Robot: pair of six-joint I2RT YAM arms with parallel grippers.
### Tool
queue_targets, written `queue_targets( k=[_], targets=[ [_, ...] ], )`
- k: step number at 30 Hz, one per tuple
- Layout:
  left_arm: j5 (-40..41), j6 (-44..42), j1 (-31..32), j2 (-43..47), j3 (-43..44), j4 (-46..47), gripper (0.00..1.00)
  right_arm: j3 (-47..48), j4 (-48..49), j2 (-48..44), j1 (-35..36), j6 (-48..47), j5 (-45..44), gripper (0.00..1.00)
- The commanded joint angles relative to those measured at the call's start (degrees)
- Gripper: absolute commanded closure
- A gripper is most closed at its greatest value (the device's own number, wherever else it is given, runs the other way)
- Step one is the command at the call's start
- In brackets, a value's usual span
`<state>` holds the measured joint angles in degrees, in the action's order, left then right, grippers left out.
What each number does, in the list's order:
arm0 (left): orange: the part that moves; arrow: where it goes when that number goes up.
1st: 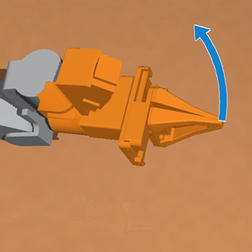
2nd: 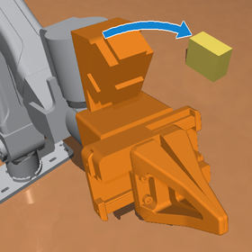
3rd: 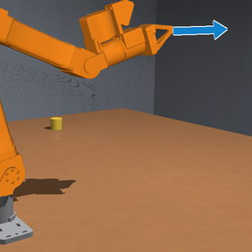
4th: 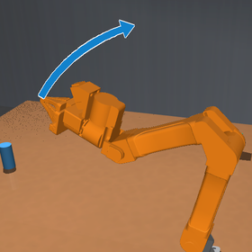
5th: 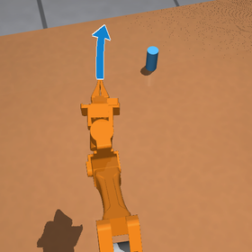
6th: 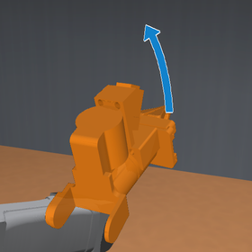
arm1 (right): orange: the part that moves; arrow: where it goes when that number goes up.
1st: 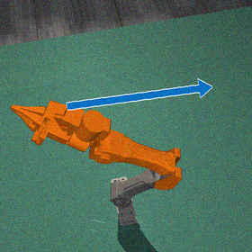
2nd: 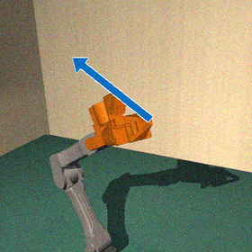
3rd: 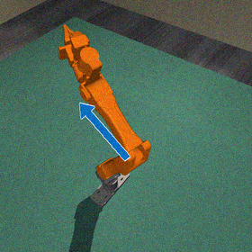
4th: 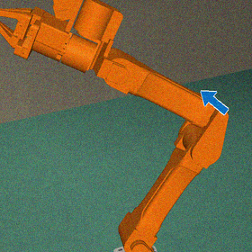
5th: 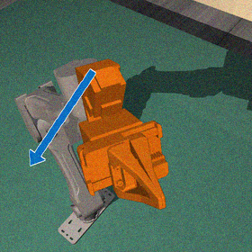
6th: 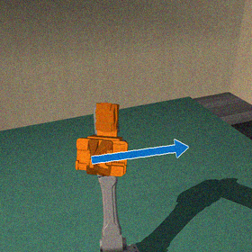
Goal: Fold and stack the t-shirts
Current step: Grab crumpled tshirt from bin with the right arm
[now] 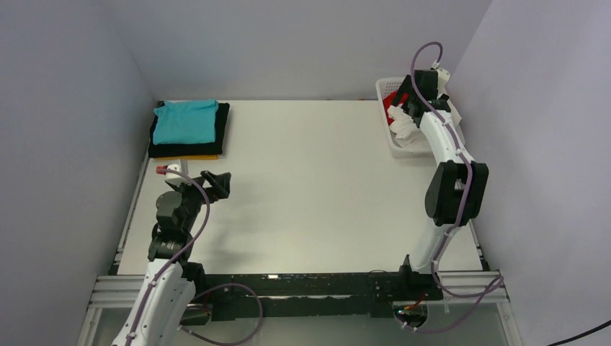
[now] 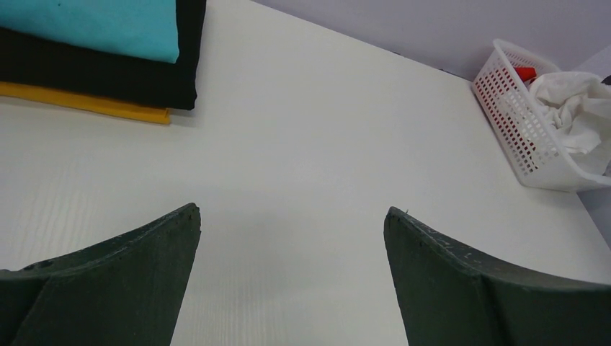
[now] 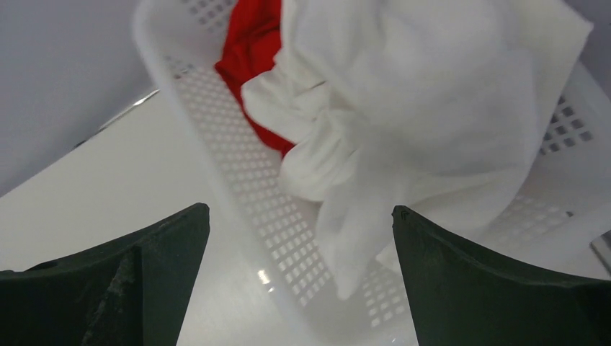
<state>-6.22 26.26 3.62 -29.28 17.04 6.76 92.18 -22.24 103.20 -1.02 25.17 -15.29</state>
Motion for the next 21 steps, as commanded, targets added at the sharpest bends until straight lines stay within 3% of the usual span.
queue_targets(
  k=[1,8,12,15,17,18,19,21],
  targets=[
    [1.5,0.2,0.0,1.0,0.1,3.1,0.01,11.2,-9.4,8.5,-2.7,-5.0,-9.5,0.0],
    [1.1,0.2,0.0,-2.6,0.5,4.6,0.0,20.1,-1.6,20.4,-5.9,-11.8,-10.5,0.0],
    [1.6,-0.2,0.0,-3.9,1.8,3.0,0.01,23.9,3.4,26.3,-6.4,-14.0,-9.1,0.07],
    [1.9,-0.1,0.0,-3.7,1.4,3.3,0.0,23.7,7.3,26.5,-6.5,-14.2,-5.0,0.3],
    [2.0,-0.1,0.0,-3.3,1.3,3.0,0.0,21.8,10.8,24.7,-6.6,-14.1,-4.0,0.66],
    [2.1,-0.2,0.0,-3.0,1.4,2.8,0.01,20.6,12.5,23.4,-6.5,-13.8,-4.3,0.78],
    [2.2,-0.2,0.0,-2.7,1.4,2.5,0.01,19.7,13.9,21.8,-6.6,-13.8,-4.5,0.87],
    [2.2,-0.2,0.0,-1.9,1.4,2.1,0.0,18.4,15.1,18.5,-6.5,-14.1,-3.2,0.93]
  ],
)
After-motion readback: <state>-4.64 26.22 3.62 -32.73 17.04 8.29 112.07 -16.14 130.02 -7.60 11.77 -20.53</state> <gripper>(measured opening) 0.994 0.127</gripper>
